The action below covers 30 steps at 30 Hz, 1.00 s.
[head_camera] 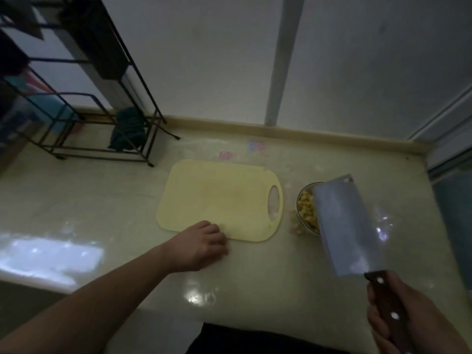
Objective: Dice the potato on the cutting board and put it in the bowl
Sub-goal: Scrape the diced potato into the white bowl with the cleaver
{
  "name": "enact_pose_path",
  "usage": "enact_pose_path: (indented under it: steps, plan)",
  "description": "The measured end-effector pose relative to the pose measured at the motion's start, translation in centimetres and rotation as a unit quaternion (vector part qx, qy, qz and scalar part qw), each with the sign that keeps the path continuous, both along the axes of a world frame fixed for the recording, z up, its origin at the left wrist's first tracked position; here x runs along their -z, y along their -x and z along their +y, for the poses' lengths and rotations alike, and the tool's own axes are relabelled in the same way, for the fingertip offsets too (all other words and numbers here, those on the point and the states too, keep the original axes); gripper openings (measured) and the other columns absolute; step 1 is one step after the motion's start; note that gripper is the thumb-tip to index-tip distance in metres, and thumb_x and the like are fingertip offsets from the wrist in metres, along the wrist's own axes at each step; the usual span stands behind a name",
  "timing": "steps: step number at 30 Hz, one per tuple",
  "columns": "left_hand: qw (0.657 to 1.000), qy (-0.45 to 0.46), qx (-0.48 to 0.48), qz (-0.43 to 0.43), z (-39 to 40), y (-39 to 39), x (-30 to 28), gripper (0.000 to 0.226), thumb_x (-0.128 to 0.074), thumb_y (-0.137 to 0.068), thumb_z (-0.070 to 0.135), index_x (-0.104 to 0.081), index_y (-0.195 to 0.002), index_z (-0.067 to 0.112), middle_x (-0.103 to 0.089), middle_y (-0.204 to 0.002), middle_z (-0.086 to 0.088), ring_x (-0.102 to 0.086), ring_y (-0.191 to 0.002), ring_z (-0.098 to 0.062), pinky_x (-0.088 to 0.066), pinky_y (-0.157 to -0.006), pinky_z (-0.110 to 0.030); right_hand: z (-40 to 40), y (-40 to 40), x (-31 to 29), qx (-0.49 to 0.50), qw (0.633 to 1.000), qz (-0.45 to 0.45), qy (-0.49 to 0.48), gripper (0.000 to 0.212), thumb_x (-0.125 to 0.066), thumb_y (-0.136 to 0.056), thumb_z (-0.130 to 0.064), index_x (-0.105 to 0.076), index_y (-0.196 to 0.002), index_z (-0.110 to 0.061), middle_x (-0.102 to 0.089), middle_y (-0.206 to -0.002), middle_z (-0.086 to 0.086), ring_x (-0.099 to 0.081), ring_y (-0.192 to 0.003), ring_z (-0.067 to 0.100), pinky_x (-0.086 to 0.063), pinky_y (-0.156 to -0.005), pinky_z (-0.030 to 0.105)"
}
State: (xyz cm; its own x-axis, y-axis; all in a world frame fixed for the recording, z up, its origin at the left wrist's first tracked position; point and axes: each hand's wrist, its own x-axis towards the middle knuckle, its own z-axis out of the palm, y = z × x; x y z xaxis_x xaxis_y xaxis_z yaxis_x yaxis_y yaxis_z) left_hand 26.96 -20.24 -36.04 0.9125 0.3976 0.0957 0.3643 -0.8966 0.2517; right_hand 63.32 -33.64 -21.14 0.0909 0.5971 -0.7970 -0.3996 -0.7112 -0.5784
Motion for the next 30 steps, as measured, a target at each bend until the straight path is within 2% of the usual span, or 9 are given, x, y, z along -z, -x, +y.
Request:
enact_pose_path:
  steps: [4, 9, 13, 17, 21, 24, 27, 29, 30]
  plan:
    - [1.0, -0.029, -0.002, -0.001, -0.1, -0.1, 0.1, 0.025, -0.043, -0.103, 0.028, -0.066, -0.099, 0.021, -0.063, -0.099, 0.003, -0.056, -0.089, -0.022, -0.04, -0.079, -0.033, 0.4, 0.8, 0.0, -0.013, 0.999, -0.025, 0.022, 0.052, -0.033, -0.098, -0.044, -0.049, -0.077, 0.001, -0.035, -0.044, 0.017, -0.034, -0.026, 0.016, -0.032, -0.037, 0.017]
    - [0.999, -0.038, -0.01, 0.019, -0.1, -1.2, 0.0, 0.011, -0.054, -0.093, 0.029, -0.06, -0.09, 0.021, -0.059, -0.091, 0.003, -0.054, -0.088, -0.022, -0.04, -0.078, -0.035, 0.5, 1.6, 0.5, -0.026, 0.999, -0.044, 0.013, 0.052, -0.034, -0.098, -0.041, -0.051, -0.08, 0.004, -0.037, -0.045, 0.018, -0.036, -0.027, 0.017, -0.035, -0.038, 0.02]
    - [0.999, -0.007, -0.032, -0.037, -0.2, -3.0, -0.1, 0.015, -0.053, -0.094, 0.027, -0.062, -0.088, 0.017, -0.06, -0.085, 0.0, -0.053, -0.082, -0.023, -0.039, -0.075, -0.033, 0.3, 1.3, 0.8, -0.022, 0.998, -0.051, 0.018, 0.051, -0.033, -0.099, -0.039, -0.05, -0.081, 0.005, -0.037, -0.045, 0.019, -0.037, -0.028, 0.018, -0.036, -0.039, 0.021]
    - [0.982, 0.077, -0.115, -0.125, 0.2, -7.9, -0.7, 0.018, -0.054, -0.089, 0.023, -0.068, -0.091, 0.013, -0.066, -0.085, -0.003, -0.06, -0.078, -0.025, -0.047, -0.07, -0.032, 0.3, 0.8, 0.7, -0.014, 0.999, -0.053, -0.001, 0.05, -0.032, -0.1, -0.036, -0.051, -0.081, 0.007, -0.037, -0.044, 0.019, -0.036, -0.027, 0.019, -0.032, -0.037, 0.02]
    - [0.952, 0.121, -0.225, -0.17, 1.4, -14.3, -0.9, 0.024, -0.054, -0.089, 0.026, -0.072, -0.1, 0.015, -0.072, -0.09, 0.002, -0.063, -0.083, -0.023, -0.048, -0.075, -0.034, 0.2, -0.4, 0.8, -0.003, 0.998, -0.066, 0.001, 0.05, -0.033, -0.101, -0.034, -0.051, -0.08, 0.008, -0.038, -0.042, 0.017, -0.035, -0.026, 0.02, -0.03, -0.033, 0.019]
    - [0.935, 0.139, -0.298, -0.133, 1.9, -17.9, -0.4, 0.033, -0.052, -0.083, 0.03, -0.07, -0.108, 0.017, -0.07, -0.095, 0.001, -0.061, -0.094, -0.027, -0.042, -0.081, -0.038, 0.2, -1.6, 0.3, 0.009, 0.998, -0.063, 0.004, 0.049, -0.032, -0.101, -0.032, -0.05, -0.08, 0.008, -0.038, -0.041, 0.017, -0.035, -0.024, 0.019, -0.031, -0.033, 0.018]
    - [0.931, 0.113, -0.336, -0.082, 1.3, -18.5, 0.7, 0.057, -0.045, -0.077, 0.052, -0.062, -0.122, 0.02, -0.061, -0.111, 0.0, -0.052, -0.108, -0.028, -0.035, -0.089, -0.04, 0.4, -2.8, -0.1, 0.002, 0.999, -0.039, 0.005, 0.046, -0.033, -0.099, -0.031, -0.049, -0.081, 0.008, -0.038, -0.042, 0.018, -0.037, -0.024, 0.021, -0.034, -0.033, 0.021]
    - [0.942, 0.078, -0.326, -0.024, 0.9, -18.3, 1.0, 0.077, -0.048, -0.072, 0.067, -0.05, -0.135, 0.023, -0.053, -0.122, 0.001, -0.045, -0.112, -0.026, -0.033, -0.093, -0.042, 0.7, -3.2, -0.6, -0.015, 1.0, -0.014, 0.015, 0.046, -0.051, -0.087, -0.038, -0.052, -0.08, 0.007, -0.039, -0.044, 0.02, -0.04, -0.025, 0.024, -0.037, -0.036, 0.025]
    - [0.946, 0.07, -0.317, 0.008, 0.9, -18.3, 1.0, 0.087, -0.049, -0.069, 0.074, -0.045, -0.139, 0.023, -0.049, -0.125, 0.001, -0.043, -0.114, -0.025, -0.031, -0.095, -0.044, 0.9, -3.3, -0.8, -0.022, 1.0, -0.006, 0.021, 0.049, -0.065, -0.073, -0.043, -0.055, -0.077, 0.005, -0.04, -0.045, 0.022, -0.041, -0.026, 0.025, -0.039, -0.037, 0.027]
